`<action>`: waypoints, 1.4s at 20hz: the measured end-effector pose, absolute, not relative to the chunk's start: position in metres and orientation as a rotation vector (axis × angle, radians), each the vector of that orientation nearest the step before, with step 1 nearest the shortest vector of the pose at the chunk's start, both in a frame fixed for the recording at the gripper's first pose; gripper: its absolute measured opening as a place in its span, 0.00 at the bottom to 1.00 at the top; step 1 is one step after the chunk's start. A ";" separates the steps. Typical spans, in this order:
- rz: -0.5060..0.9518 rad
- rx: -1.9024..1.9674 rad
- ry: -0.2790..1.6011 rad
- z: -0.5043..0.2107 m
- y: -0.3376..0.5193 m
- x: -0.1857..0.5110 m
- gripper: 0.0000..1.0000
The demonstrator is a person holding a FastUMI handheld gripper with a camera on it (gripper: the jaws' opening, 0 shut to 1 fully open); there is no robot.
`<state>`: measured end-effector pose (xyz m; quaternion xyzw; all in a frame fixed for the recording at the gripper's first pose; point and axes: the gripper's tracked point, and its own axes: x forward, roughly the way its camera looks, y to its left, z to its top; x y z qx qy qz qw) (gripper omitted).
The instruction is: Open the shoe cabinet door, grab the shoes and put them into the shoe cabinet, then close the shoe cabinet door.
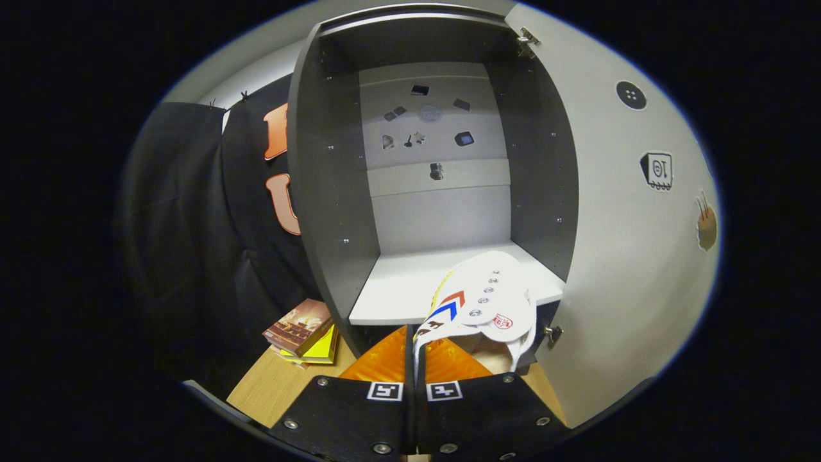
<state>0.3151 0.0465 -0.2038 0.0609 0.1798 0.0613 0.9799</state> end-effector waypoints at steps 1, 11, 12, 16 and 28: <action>0.131 0.123 0.360 -0.202 0.047 0.327 0.00; 0.169 0.151 0.388 -0.228 0.039 0.441 0.00; 0.177 0.158 0.388 -0.229 0.039 0.448 0.00; 0.183 0.155 0.377 -0.229 0.038 0.475 0.00; 0.203 0.071 0.421 -0.242 0.047 0.508 0.09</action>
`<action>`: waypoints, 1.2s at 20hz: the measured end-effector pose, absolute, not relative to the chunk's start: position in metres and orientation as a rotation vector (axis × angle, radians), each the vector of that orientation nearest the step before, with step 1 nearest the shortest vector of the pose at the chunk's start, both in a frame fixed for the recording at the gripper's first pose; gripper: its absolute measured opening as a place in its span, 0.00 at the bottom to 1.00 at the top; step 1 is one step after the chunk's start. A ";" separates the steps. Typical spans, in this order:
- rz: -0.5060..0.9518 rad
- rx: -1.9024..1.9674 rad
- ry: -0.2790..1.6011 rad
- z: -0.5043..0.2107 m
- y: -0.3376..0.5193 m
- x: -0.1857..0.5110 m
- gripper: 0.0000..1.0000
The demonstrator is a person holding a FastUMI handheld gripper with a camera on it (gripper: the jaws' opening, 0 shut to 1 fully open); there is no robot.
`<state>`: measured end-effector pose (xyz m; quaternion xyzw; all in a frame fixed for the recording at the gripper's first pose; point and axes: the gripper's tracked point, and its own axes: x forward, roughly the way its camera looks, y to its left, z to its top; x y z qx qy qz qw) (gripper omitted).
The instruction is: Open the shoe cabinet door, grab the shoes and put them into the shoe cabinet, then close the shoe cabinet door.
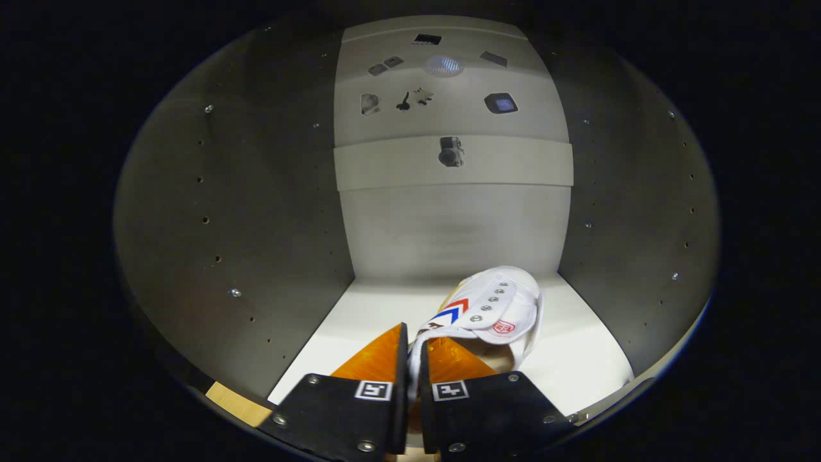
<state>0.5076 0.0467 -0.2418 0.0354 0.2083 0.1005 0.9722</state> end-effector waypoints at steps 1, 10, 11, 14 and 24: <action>0.193 0.070 0.428 -0.238 0.046 0.507 0.12; 0.121 0.035 0.399 -0.213 0.042 0.492 0.50; 0.106 0.001 0.410 -0.215 0.037 0.494 0.51; 0.116 -0.034 0.399 -0.200 0.042 0.483 0.58; 0.094 -0.117 0.263 -0.136 0.054 0.396 0.84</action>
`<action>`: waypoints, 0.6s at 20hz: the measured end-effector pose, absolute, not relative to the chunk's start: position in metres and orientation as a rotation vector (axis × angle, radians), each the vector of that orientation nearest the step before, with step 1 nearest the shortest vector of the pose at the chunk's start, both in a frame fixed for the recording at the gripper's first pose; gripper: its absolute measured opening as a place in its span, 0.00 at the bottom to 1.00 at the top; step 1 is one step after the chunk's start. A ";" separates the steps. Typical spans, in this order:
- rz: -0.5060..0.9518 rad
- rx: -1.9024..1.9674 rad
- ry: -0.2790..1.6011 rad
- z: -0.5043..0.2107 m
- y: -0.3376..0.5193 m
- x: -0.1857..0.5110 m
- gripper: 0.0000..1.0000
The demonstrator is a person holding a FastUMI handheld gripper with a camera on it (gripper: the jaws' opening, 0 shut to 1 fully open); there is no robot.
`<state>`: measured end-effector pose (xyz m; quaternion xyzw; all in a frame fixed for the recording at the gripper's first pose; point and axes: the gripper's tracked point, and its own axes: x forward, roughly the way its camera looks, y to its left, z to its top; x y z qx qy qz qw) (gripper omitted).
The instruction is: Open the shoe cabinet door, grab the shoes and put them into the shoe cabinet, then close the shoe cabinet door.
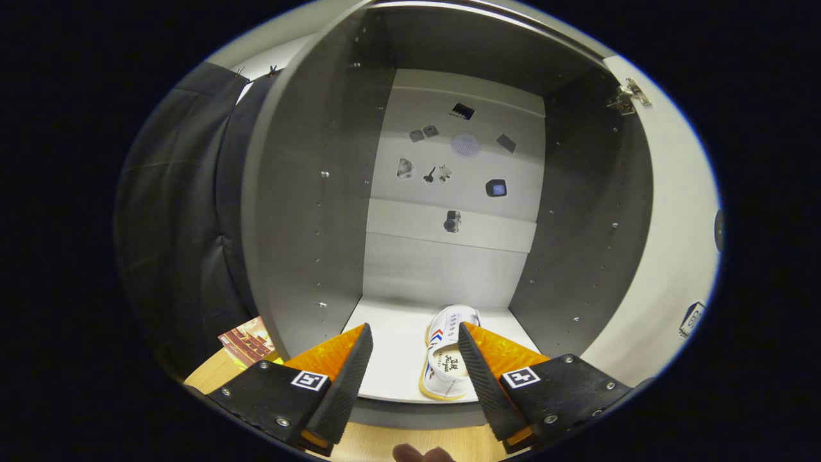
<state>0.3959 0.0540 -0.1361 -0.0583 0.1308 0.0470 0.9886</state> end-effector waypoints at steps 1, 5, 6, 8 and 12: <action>0.089 -0.114 0.251 -0.128 0.053 0.384 0.86; 0.063 -0.087 0.215 -0.104 0.050 0.334 0.94; 0.056 -0.084 0.212 -0.100 0.047 0.322 0.94; 0.045 -0.083 0.202 -0.092 0.047 0.303 0.95; 0.039 -0.058 0.184 -0.077 0.042 0.262 0.95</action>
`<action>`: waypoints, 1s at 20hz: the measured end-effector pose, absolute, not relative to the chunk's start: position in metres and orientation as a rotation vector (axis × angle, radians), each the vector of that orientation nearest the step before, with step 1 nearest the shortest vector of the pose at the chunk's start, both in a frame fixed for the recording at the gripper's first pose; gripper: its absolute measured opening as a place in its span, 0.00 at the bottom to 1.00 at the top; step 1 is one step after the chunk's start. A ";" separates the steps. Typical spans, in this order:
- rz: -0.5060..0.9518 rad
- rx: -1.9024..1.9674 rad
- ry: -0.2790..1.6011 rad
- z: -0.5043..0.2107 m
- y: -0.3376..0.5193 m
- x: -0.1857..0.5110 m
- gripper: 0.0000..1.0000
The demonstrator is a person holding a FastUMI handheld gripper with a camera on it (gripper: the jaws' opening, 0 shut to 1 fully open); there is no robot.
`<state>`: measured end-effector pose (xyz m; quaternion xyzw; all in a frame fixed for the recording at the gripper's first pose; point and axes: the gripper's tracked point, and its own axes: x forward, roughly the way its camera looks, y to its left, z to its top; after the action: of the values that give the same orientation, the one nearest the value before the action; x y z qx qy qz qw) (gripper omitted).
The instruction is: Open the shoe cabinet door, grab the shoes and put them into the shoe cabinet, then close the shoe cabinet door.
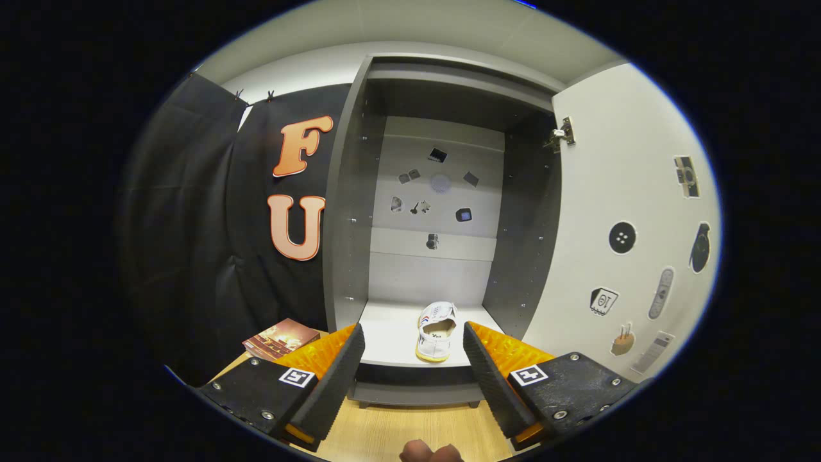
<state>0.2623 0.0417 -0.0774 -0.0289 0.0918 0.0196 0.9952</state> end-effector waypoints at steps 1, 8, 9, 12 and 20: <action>0.040 -0.043 0.180 -0.074 0.039 0.253 0.95; 0.064 0.041 0.185 -0.064 -0.006 0.189 0.95; 0.068 0.048 0.194 -0.066 -0.017 0.178 0.95; 0.110 0.062 0.191 -0.066 -0.042 0.145 0.95; 0.143 0.103 0.173 -0.079 -0.124 0.075 0.95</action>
<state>0.0753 -0.1242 -0.0786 0.0513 0.0862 0.0713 0.9924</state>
